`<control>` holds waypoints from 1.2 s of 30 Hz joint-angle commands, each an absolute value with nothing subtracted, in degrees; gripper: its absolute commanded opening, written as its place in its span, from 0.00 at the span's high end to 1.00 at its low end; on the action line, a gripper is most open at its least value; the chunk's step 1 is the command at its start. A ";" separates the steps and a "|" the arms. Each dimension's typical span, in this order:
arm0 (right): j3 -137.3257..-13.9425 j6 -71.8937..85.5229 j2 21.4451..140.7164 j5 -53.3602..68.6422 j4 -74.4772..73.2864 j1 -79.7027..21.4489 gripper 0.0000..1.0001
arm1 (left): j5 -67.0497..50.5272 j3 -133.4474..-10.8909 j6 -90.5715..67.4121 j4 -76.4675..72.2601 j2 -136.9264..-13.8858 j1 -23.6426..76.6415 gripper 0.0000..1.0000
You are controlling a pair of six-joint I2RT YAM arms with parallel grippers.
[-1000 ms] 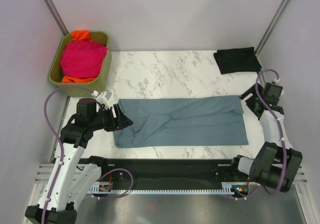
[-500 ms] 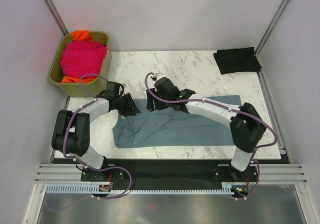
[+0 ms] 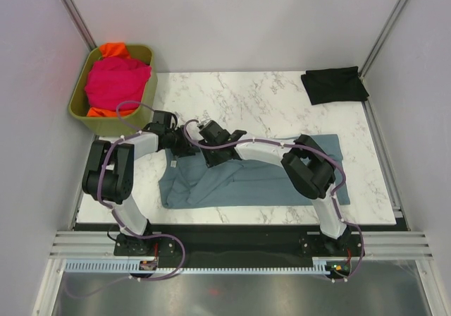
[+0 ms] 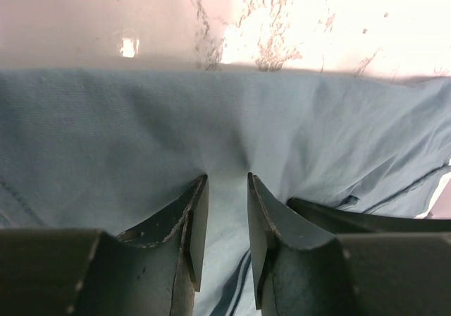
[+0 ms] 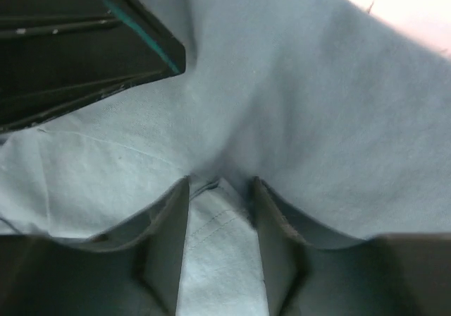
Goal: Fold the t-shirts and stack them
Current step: Fold the tshirt
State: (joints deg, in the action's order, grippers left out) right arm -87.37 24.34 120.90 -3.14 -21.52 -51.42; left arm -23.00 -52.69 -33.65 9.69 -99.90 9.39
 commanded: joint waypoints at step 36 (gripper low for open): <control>-70.69 25.22 103.12 -14.67 -23.47 -55.37 1.00 | -21.36 -53.44 -35.60 5.97 -102.57 8.44 0.68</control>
State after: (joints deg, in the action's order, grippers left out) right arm -75.72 23.31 111.72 -11.35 -22.26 -54.35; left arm -23.00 -52.60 -35.77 6.92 -101.16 9.08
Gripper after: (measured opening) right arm 0.010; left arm 0.317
